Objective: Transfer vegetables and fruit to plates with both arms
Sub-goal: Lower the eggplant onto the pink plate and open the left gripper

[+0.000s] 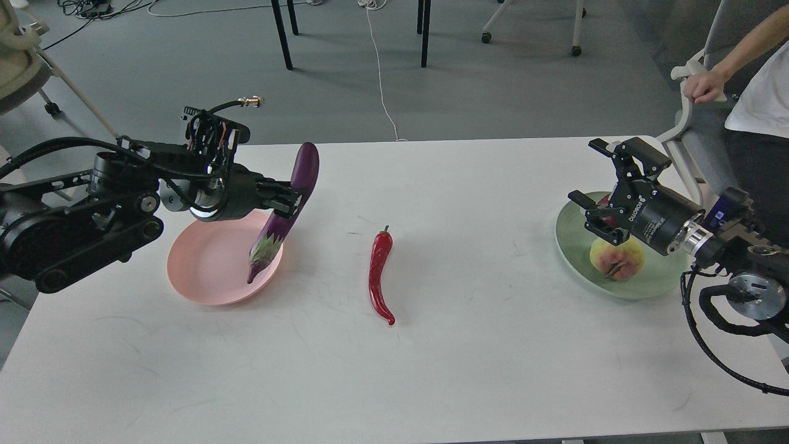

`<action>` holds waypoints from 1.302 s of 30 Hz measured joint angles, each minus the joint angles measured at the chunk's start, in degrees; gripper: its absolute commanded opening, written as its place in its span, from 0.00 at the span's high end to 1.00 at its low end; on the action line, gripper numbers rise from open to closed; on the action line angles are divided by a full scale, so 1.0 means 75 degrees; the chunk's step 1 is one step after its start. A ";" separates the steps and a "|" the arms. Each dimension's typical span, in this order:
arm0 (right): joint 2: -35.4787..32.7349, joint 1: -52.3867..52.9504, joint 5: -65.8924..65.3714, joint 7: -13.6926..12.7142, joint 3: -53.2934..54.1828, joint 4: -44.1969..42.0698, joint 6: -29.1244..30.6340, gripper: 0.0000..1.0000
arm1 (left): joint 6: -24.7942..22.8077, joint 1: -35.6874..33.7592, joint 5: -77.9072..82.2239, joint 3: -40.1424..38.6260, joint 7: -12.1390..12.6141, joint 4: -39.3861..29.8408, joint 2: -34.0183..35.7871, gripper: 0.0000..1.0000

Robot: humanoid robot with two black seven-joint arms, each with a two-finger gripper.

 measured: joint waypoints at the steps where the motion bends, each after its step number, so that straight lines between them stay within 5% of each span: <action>1: 0.0005 -0.0002 0.0000 0.0000 0.0000 -0.0002 0.0000 0.01 | 0.0000 0.0028 0.0000 0.0026 -0.0044 -0.0016 0.0158 0.81; 13: 0.0022 -0.0039 0.0000 0.0000 0.0000 -0.0004 0.0000 0.01 | 0.0000 0.1018 0.0057 0.0080 -0.0102 0.0007 0.0673 0.80; 31: 0.0030 -0.0145 0.0000 0.0000 0.0001 -0.0003 -0.0013 0.01 | 0.0000 0.1152 0.0138 0.0078 -0.0152 0.0670 0.0507 0.69; 36: 0.0051 -0.0146 0.0000 0.0000 0.0001 -0.0003 -0.0013 0.01 | 0.0000 0.1154 0.0139 0.0081 -0.0191 0.0679 0.0504 0.48; 39: 0.0056 -0.0151 0.0000 0.0000 0.0002 -0.0003 -0.0013 0.01 | 0.0000 0.1154 0.0147 0.0082 -0.0232 0.0680 0.0504 0.23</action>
